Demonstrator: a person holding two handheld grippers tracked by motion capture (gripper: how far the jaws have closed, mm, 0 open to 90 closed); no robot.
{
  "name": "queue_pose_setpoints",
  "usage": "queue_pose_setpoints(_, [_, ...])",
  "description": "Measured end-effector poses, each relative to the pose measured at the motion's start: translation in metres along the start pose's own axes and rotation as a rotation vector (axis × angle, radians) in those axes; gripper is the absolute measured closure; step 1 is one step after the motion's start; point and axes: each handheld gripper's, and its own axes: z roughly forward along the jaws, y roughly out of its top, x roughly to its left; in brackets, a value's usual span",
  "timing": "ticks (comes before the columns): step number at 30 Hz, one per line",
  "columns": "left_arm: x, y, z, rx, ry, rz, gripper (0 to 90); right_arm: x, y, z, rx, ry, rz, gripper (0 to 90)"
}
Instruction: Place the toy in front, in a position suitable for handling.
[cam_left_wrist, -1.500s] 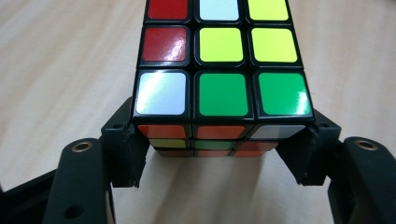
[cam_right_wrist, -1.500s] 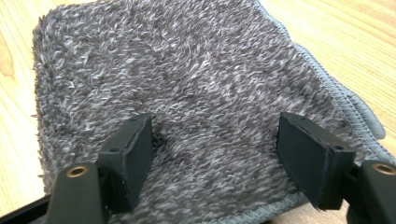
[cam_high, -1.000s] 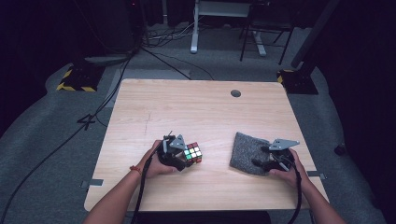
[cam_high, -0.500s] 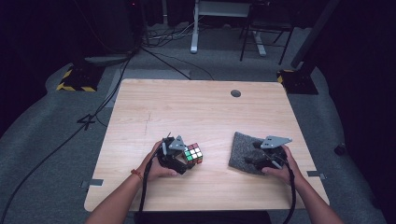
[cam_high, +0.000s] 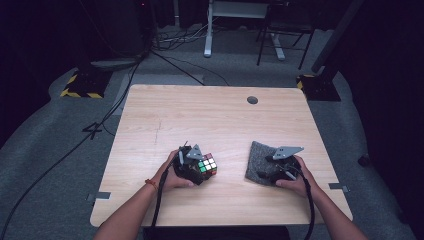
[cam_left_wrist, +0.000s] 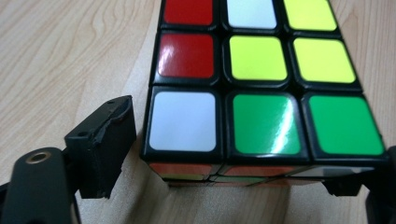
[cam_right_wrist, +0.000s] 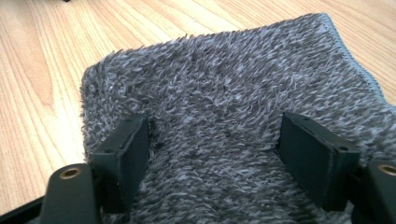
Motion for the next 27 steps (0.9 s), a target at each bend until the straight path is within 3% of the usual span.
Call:
queue_pose_setpoints(4, [0.0006,0.0000,-0.0008,-0.003,0.005,0.008,23.4,0.0004,0.0015,0.0000,0.013,0.001,0.008,29.2])
queue_pose_setpoints(5, [0.0009,-0.0001,-0.0013,-0.005,0.007,0.012,23.4,0.0003,0.0021,-0.0005,0.019,0.000,0.004,32.9])
queue_pose_setpoints(6, [0.0013,-0.0004,-0.0021,-0.010,0.011,0.016,31.1,-0.0002,0.0031,-0.0026,0.024,0.003,0.000,46.2])
queue_pose_setpoints(7, [0.0013,-0.0004,-0.0021,-0.010,0.011,0.016,32.9,-0.0002,0.0031,-0.0026,0.024,0.003,0.000,46.2])
queue_pose_setpoints(10, [0.0020,-0.0005,-0.0024,-0.008,0.012,0.022,33.0,-0.0028,0.0022,-0.0049,0.016,-0.008,0.008,61.7])
queue_pose_setpoints(17, [0.0034,0.0001,-0.0030,0.003,0.001,0.034,33.3,-0.0032,0.0017,-0.0057,0.009,-0.028,0.002,71.2])
queue_pose_setpoints(27, [0.0040,-0.0006,-0.0031,-0.002,-0.001,0.040,33.2,-0.0043,0.0014,-0.0065,-0.001,-0.024,-0.012,77.1])
